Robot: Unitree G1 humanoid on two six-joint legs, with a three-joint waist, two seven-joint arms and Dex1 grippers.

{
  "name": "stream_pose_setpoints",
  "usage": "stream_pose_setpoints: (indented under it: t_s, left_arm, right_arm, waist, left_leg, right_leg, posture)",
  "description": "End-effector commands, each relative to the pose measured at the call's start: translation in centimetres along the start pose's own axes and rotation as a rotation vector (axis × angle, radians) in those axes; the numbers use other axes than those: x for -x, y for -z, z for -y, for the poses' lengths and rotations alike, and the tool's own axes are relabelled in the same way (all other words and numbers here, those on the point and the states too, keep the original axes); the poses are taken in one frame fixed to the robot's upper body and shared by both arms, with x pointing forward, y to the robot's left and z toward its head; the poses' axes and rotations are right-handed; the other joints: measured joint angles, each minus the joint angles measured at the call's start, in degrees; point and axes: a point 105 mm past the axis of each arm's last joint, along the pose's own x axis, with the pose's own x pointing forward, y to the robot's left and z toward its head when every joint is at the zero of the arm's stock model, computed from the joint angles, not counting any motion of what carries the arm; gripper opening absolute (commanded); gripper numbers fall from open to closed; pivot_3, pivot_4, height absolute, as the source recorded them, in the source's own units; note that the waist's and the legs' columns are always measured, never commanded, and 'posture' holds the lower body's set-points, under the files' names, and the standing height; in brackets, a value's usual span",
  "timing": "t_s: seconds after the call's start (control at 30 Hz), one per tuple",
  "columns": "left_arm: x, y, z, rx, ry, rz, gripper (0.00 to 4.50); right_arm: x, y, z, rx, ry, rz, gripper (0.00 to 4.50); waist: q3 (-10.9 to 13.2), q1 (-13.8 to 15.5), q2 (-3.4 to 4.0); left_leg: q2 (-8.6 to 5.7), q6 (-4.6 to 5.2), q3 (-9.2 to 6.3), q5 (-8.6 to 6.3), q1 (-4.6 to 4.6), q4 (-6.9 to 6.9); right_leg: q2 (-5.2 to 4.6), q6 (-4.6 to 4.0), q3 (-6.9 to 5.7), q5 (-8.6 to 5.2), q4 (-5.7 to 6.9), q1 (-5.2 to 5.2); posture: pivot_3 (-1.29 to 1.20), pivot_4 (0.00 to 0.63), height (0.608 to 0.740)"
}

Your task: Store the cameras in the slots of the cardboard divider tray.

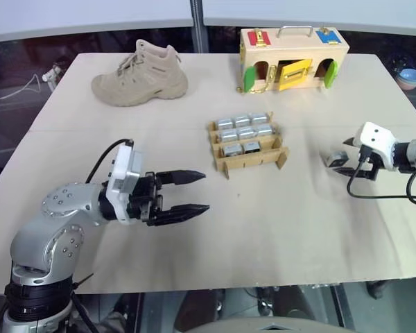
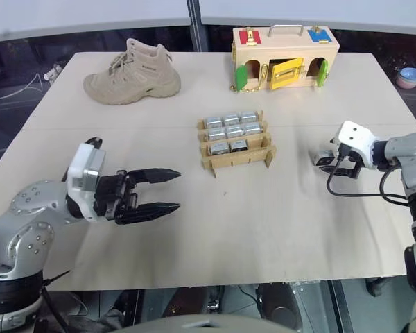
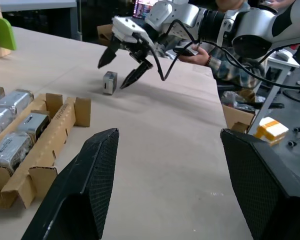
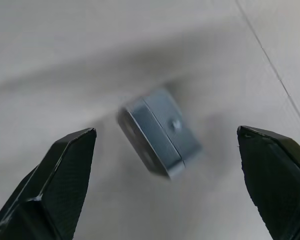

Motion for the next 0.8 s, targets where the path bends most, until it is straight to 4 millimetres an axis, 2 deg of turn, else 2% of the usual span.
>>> stream_pose_setpoints:
  t_s: [0.03,0.2,0.23,0.33,0.4,0.5,0.53,0.67,0.73,0.8]
  left_arm:
    - [0.0,-1.0,0.4,-0.063,-0.008,0.013,3.38]
    - [0.1,-0.7,0.3,-0.070,-0.026,-0.008,3.38]
    - [0.1,-0.7,0.3,-0.070,-0.030,-0.008,3.38]
    - [0.1,-0.6,0.2,-0.069,-0.041,-0.005,3.38]
    - [0.2,-0.6,0.2,-0.065,-0.048,0.003,3.38]
    - [0.4,-0.5,0.6,-0.049,-0.058,0.018,3.38]
    - [0.7,-0.4,0.7,-0.044,-0.065,0.020,3.38]
    - [1.7,-0.3,1.1,-0.034,-0.089,0.016,3.38]
    - [2.3,-0.2,1.1,-0.029,-0.120,0.020,3.38]
    - [2.7,-0.1,1.0,-0.025,-0.162,0.027,3.38]
  right_arm:
    - [-0.1,-0.6,0.6,0.023,-0.001,0.013,3.28]
    - [-0.7,-0.7,0.4,0.021,-0.017,0.025,0.98]
    - [-0.7,-0.8,0.4,0.026,-0.018,0.029,0.71]
    - [-0.2,-1.6,0.5,0.043,-0.021,0.056,0.71]
    - [0.0,-2.9,0.5,0.058,-0.025,0.097,0.71]
    - [-0.2,-8.9,-0.8,0.104,-0.102,0.264,0.71]
    - [-0.6,-10.6,-1.3,0.137,-0.121,0.304,0.71]
    - [-2.4,-14.6,-1.9,0.194,-0.121,0.390,0.71]
    - [-3.7,-15.7,-1.7,0.231,-0.104,0.400,0.71]
    - [-5.0,-15.9,-1.7,0.274,-0.102,0.389,0.71]
  waist:
    - [0.0,0.0,0.00]
    - [0.0,-0.3,0.00]
    - [0.0,-0.3,0.00]
    - [0.0,-0.5,0.01]
    - [0.0,-0.6,0.02]
    - [0.1,-1.1,0.13]
    - [0.1,-1.4,0.13]
    - [0.1,-1.2,0.14]
    - [0.1,-1.2,0.14]
    - [0.1,-0.9,0.11]
  left_leg:
    - [0.00,0.00,0.00,0.00,0.00,0.00]
    - [0.00,0.00,0.00,0.00,0.00,0.00]
    - [0.00,0.00,0.01,0.00,0.02,0.00]
    - [0.00,0.00,0.01,0.00,0.02,0.01]
    - [0.00,-0.01,0.00,0.00,0.02,0.00]
    - [0.01,0.00,-0.01,0.00,-0.02,-0.01]
    - [0.02,0.00,0.00,0.00,-0.03,-0.04]
    - [0.06,-0.03,-0.02,0.00,0.00,-0.14]
    - [0.04,-0.03,-0.02,0.00,0.00,-0.14]
    - [-0.02,-0.03,-0.02,0.00,-0.02,-0.14]
  right_leg:
    - [0.00,0.00,0.00,0.00,0.00,0.00]
    - [0.00,-0.01,0.00,0.01,-0.01,0.00]
    - [-0.01,-0.01,0.00,0.01,-0.01,0.02]
    - [-0.01,-0.02,0.01,0.01,0.00,0.01]
    - [-0.01,-0.02,0.00,0.01,0.00,0.00]
    - [-0.03,-0.02,0.00,0.02,0.01,-0.03]
    - [-0.02,-0.02,0.04,0.02,0.02,-0.08]
    - [0.04,-0.06,0.04,0.04,0.03,-0.14]
    - [0.01,-0.06,0.03,0.05,0.02,-0.14]
    - [-0.05,-0.07,0.03,0.05,0.00,-0.14]
  posture:
    - [0.00,0.150,0.740]
    - [0.00,0.150,0.740]
    - [0.00,0.150,0.740]
    - [0.00,0.150,0.740]
    - [0.00,0.150,0.740]
    - [0.00,0.150,0.740]
    - [0.00,0.150,0.740]
    - [0.00,0.150,0.740]
    - [0.00,0.150,0.740]
    - [0.00,0.150,0.740]
